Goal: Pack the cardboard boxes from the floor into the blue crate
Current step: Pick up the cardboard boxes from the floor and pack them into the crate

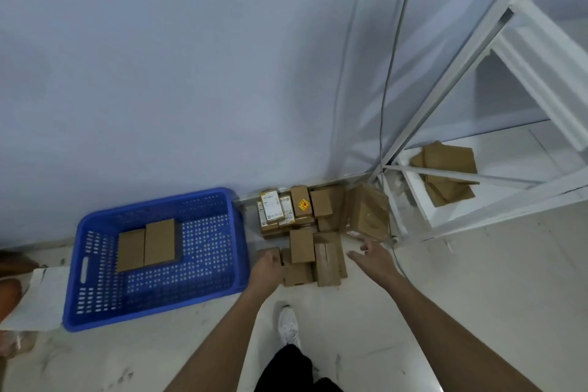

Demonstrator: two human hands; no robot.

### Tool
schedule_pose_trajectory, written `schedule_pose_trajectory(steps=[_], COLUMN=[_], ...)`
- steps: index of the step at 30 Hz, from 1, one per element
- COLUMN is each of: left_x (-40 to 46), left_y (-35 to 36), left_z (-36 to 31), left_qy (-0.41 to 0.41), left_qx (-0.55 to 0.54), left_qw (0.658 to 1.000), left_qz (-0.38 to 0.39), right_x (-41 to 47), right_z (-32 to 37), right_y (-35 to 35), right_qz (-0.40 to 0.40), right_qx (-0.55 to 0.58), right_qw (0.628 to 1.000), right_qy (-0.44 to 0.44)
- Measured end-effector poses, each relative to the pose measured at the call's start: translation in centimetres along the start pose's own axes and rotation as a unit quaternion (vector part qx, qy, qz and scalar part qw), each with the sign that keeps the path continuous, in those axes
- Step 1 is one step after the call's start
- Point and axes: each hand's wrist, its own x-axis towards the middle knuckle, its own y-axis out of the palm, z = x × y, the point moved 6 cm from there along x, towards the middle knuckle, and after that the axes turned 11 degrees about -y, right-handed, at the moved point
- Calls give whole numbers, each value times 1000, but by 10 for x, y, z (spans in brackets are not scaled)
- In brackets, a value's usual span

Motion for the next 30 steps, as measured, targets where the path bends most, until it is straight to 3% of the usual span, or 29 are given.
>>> schedule_pose_trajectory(steps=[8, 18, 25, 30], left_x=[40, 104, 234, 344], left_y=[52, 147, 242, 315], left_z=[-16, -28, 4, 48], left_qy=[-72, -82, -45, -26], left_qx=[-57, -59, -17, 77], left_qw=[995, 993, 995, 982], left_qz=[47, 66, 83, 169], right_x=[41, 117, 218, 307], right_z=[-42, -142, -241, -316], right_y=[-7, 9, 94, 176], right_qz=[46, 116, 153, 220], right_qx=[-20, -49, -51, -59], right_qw=[998, 991, 987, 973], right_qy=[26, 47, 23, 30])
